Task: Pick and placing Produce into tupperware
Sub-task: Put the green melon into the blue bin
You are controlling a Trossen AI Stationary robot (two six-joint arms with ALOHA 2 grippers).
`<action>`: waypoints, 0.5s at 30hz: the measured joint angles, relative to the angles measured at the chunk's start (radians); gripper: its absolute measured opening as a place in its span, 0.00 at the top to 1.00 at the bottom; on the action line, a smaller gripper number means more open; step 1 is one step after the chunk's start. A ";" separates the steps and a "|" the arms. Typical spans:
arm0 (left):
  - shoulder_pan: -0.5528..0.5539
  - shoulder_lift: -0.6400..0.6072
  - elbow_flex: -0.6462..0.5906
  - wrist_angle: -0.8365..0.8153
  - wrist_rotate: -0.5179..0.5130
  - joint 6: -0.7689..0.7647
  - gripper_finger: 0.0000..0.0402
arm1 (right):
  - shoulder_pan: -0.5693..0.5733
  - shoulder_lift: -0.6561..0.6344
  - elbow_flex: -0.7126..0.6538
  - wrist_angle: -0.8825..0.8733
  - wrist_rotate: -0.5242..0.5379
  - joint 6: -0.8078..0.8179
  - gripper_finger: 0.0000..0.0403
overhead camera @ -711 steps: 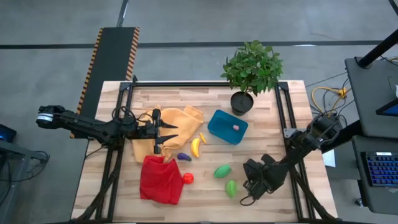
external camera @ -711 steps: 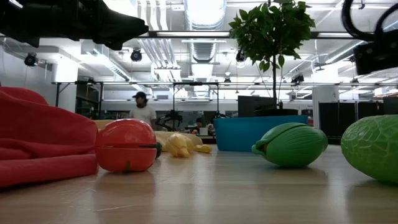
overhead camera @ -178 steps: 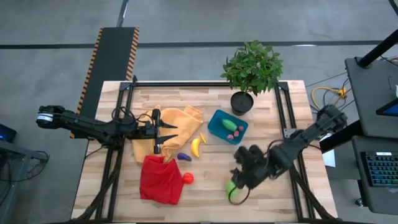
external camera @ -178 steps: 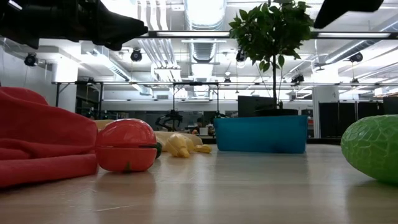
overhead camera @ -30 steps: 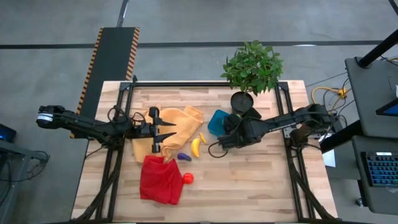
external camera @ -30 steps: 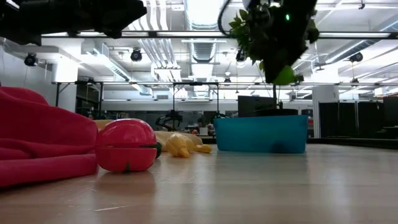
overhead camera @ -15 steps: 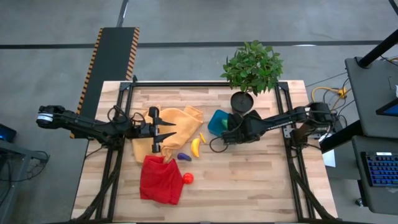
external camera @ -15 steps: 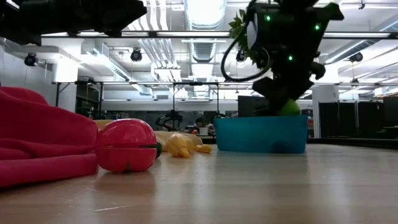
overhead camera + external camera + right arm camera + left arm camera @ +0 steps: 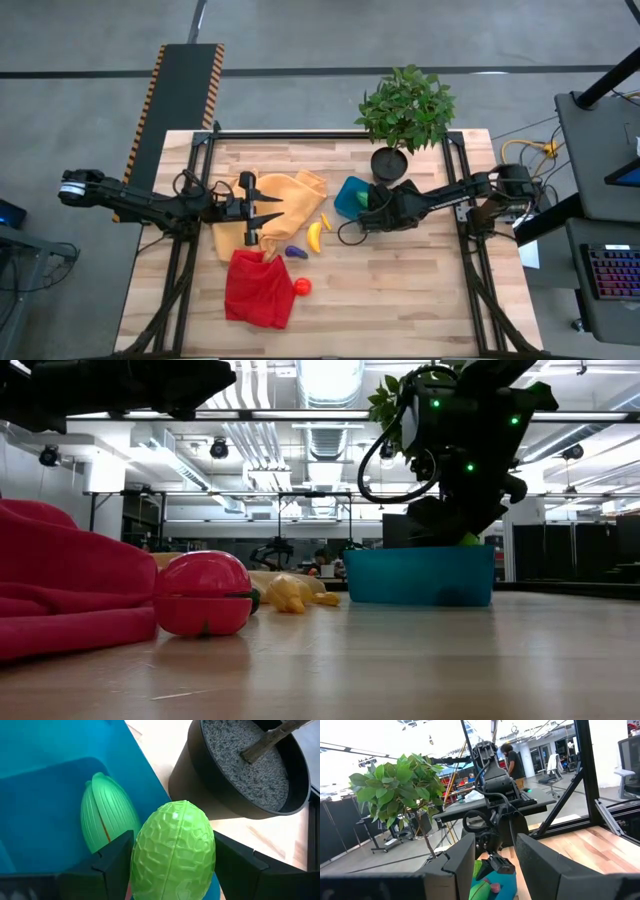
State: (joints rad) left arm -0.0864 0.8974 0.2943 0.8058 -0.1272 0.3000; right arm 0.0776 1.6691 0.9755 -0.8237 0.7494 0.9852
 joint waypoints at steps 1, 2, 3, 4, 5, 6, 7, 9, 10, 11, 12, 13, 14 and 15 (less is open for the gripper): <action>0.000 0.000 0.000 0.000 0.000 0.000 0.67 | 0.000 0.000 -0.001 0.001 0.000 0.000 0.43; 0.000 0.000 0.000 0.000 0.000 0.000 0.67 | 0.000 0.000 -0.002 0.001 0.000 0.000 0.43; 0.000 0.000 0.000 0.000 0.000 0.000 0.67 | 0.000 0.000 -0.003 0.001 0.000 0.001 0.43; 0.000 0.000 -0.001 0.000 0.000 0.000 0.67 | 0.000 0.000 -0.004 0.001 0.000 0.001 0.43; 0.000 0.000 -0.002 -0.001 0.000 0.000 0.67 | 0.000 0.000 -0.005 0.002 0.000 0.002 0.43; 0.000 0.000 -0.002 -0.001 0.000 0.000 0.67 | 0.000 0.000 -0.006 0.002 0.000 0.004 0.43; 0.000 0.000 -0.002 -0.001 0.000 0.000 0.67 | 0.000 0.000 -0.007 0.003 0.001 0.005 0.43; 0.000 0.000 -0.002 -0.002 0.000 0.000 0.67 | 0.000 0.000 -0.008 0.003 0.001 0.005 0.43; 0.000 0.000 -0.002 -0.002 0.000 0.000 0.67 | 0.000 0.000 -0.008 0.003 0.001 0.005 0.43; 0.000 0.000 -0.002 -0.002 0.000 0.000 0.67 | 0.000 0.000 -0.008 0.004 0.001 0.006 0.42; 0.000 0.000 -0.002 -0.002 0.000 0.000 0.67 | 0.000 0.000 -0.008 0.004 0.002 0.005 0.42; 0.000 0.000 -0.003 -0.002 0.000 0.000 0.67 | 0.000 0.000 -0.007 0.004 0.002 0.006 0.41; 0.000 0.000 -0.004 -0.002 0.000 0.000 0.67 | 0.000 0.000 -0.005 0.004 0.003 0.006 0.40; 0.000 0.000 -0.005 -0.003 0.000 0.000 0.67 | 0.000 0.000 -0.003 0.005 0.003 0.006 0.38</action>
State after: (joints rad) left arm -0.0864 0.8974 0.2897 0.8032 -0.1272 0.3000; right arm 0.0776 1.6695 0.9730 -0.8182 0.7524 0.9909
